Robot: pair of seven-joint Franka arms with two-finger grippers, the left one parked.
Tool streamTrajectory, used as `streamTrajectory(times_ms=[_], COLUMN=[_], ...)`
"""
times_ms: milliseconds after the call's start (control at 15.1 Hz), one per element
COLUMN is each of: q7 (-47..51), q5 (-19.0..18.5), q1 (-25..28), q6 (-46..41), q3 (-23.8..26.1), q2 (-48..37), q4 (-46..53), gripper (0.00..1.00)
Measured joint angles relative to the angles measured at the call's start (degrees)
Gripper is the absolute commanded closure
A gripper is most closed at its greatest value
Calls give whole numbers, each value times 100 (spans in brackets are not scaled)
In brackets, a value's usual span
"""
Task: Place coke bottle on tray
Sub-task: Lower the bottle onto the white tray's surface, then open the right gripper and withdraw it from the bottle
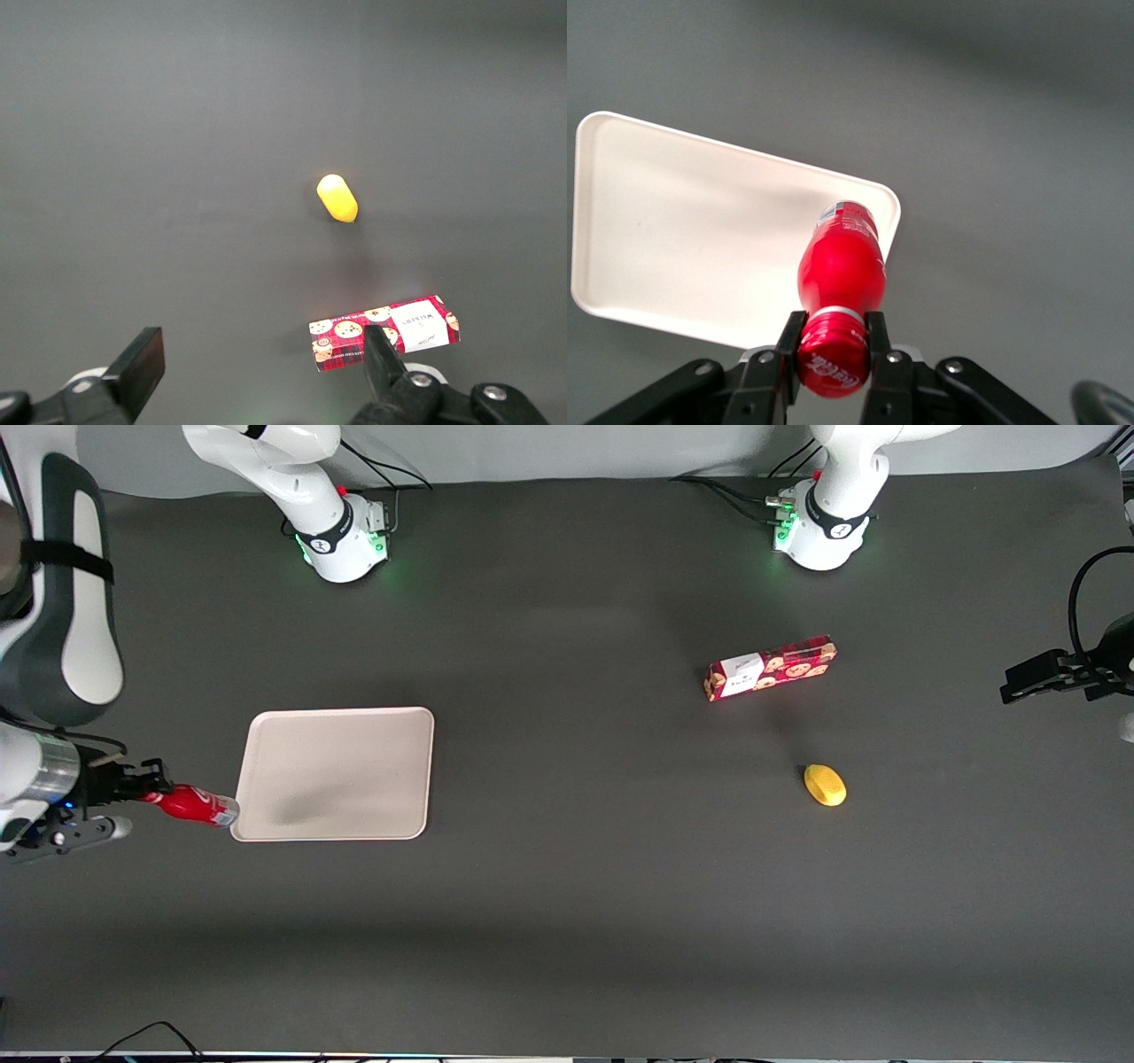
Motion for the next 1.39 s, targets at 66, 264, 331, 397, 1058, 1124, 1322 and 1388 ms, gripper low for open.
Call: streamTrajectory(times_ms=[66,264,331,397,1058,1124,1322,1388], q7=[7,38,42,48,89,91,108,112], q5=[45,92,97,99,106,106,106,106], q1=[-3,-9,-14,-20,-65,-69,-91,-94], q6=[174,587,755,942,1470,1476,1559,1585], q3=[-1,-3,-3,-4,-13,-15,-25,-33], q2=[54,78,76,72,-36,-45,-89,-114], q4=[-151,-673,-848,-1023,-1638,-1638,-1579,-1491], gripper=[100,100,100,100,0,0,0,0])
